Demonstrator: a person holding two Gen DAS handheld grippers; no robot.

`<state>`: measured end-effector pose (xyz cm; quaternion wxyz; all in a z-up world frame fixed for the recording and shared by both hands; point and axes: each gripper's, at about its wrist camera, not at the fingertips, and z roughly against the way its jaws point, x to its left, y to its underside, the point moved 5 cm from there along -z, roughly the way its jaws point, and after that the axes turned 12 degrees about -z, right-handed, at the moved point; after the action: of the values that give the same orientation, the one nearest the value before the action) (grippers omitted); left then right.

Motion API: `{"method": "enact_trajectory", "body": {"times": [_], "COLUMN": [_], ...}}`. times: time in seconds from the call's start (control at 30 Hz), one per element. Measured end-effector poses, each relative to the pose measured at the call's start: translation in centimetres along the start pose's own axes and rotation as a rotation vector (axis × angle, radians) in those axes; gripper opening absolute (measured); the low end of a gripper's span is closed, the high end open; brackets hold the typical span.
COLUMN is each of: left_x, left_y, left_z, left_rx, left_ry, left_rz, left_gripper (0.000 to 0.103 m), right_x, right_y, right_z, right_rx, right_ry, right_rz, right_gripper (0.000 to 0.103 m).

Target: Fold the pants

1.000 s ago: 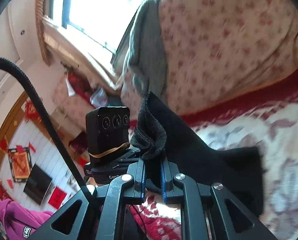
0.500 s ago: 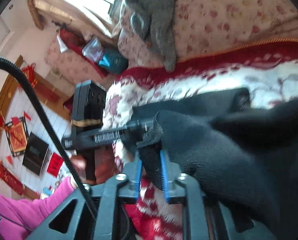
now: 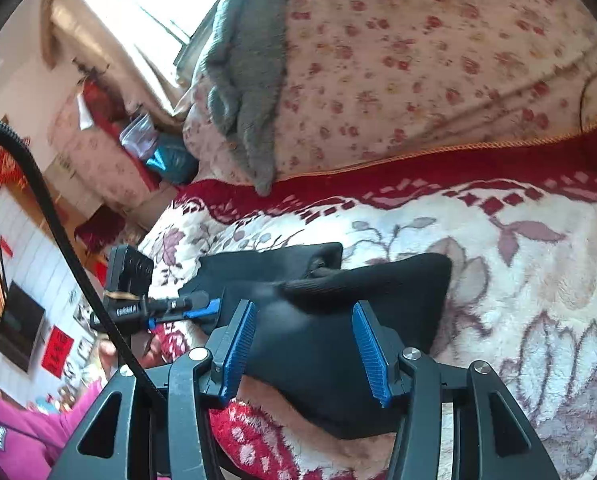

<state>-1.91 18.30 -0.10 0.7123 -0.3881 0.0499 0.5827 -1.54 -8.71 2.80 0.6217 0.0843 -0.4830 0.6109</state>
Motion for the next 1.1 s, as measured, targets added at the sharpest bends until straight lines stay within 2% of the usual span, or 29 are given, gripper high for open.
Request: {"method": "enact_trajectory", "body": {"times": [0.2,0.43,0.5,0.6,0.67,0.73,0.8,0.83,0.9,0.93,1.03,1.1], "left_x": [-0.1,-1.7,-2.1,-3.3,-4.4,-5.5,-6.1,-6.2,-6.2,-6.0,-6.2,-6.9], "left_y": [0.5,0.4,0.3,0.3,0.4,0.7,1.0,1.0,0.9,0.7,-0.1,-0.4], "left_z": [-1.2,-3.4,-3.9,-4.7,-5.3,-6.1,-6.6,-6.8,-7.0,-7.2,-7.4,-7.3], "left_rx": [0.023,0.027,0.023,0.021,0.036,0.062,0.081,0.085,0.093,0.098,0.105,0.102], "left_ry": [0.012,-0.121,-0.132,-0.151,-0.118,-0.098,-0.106,-0.102,-0.063,-0.048,-0.040,-0.044], "left_rz": [0.036,-0.066,-0.087,-0.152,-0.205,-0.261,-0.313,-0.330,-0.320,-0.310,-0.302,-0.329], "left_gripper": [0.073,0.075,0.086,0.086,0.085,0.076,0.055,0.051,0.039,0.036,0.030,0.027], "right_x": [-0.4,-1.7,-2.0,-2.1,-1.8,-2.3,-3.0,-3.5,-4.7,-5.3,-7.0,-7.3], "right_y": [-0.1,0.1,-0.2,-0.8,-1.5,-2.0,-2.3,-2.3,-2.1,-1.9,-1.4,-1.4], "right_z": [-1.1,-1.2,-0.9,-1.0,-1.7,-2.4,-2.3,-2.0,-1.4,-1.3,-1.5,-1.1], "right_rx": [0.026,0.006,-0.005,0.001,0.018,0.044,0.032,0.017,-0.012,-0.017,0.020,0.001], "right_ry": [-0.041,0.038,0.039,0.055,0.073,0.120,0.152,0.155,0.163,0.165,0.192,0.164], "right_rz": [-0.053,-0.052,-0.056,-0.026,0.031,0.048,0.033,0.015,-0.031,-0.055,-0.114,-0.134], "right_gripper": [0.049,0.049,0.049,0.049,0.053,0.053,0.053,0.053,0.057,0.061,0.062,0.063]}}
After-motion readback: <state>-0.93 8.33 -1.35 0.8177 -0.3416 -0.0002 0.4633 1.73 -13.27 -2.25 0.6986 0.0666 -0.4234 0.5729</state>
